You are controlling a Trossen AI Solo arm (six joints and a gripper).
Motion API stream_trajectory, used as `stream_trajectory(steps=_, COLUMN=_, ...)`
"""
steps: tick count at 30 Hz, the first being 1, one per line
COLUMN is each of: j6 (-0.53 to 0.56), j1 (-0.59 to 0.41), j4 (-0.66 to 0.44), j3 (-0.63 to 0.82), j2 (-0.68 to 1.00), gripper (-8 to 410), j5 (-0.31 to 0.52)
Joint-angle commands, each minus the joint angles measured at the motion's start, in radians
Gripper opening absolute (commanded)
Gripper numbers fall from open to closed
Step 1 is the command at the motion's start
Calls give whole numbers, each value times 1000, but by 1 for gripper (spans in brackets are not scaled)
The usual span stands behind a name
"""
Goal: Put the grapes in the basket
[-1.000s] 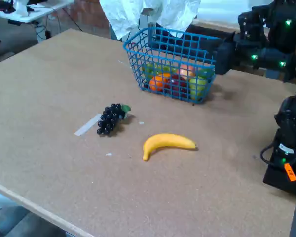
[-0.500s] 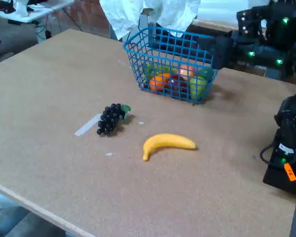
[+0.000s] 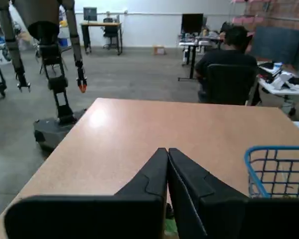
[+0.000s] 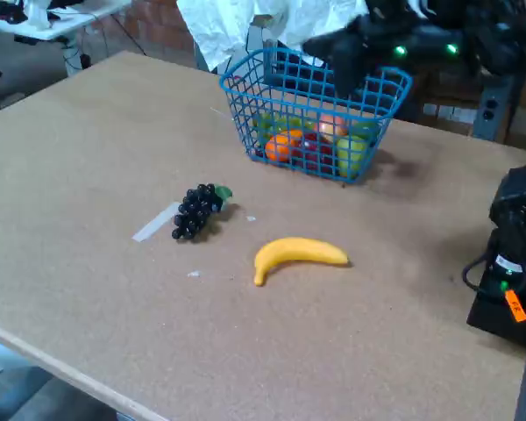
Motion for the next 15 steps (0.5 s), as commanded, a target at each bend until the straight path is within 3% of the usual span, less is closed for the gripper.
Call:
stream_trajectory(steps=1, j6=-20, j1=28, j4=-3, j3=111, j2=177, gripper=0, j5=-7)
stream_trajectory(steps=5, j6=8, j1=80, j4=12, j3=222, j2=364, gripper=0, j5=-5)
stream_trajectory(steps=11, j6=194, j1=154, j4=243, j3=317, j2=622, gripper=3, j5=-5)
stream_trajectory(steps=15, j6=275, j1=190, j4=278, j3=357, j2=762, gripper=32, j5=0)
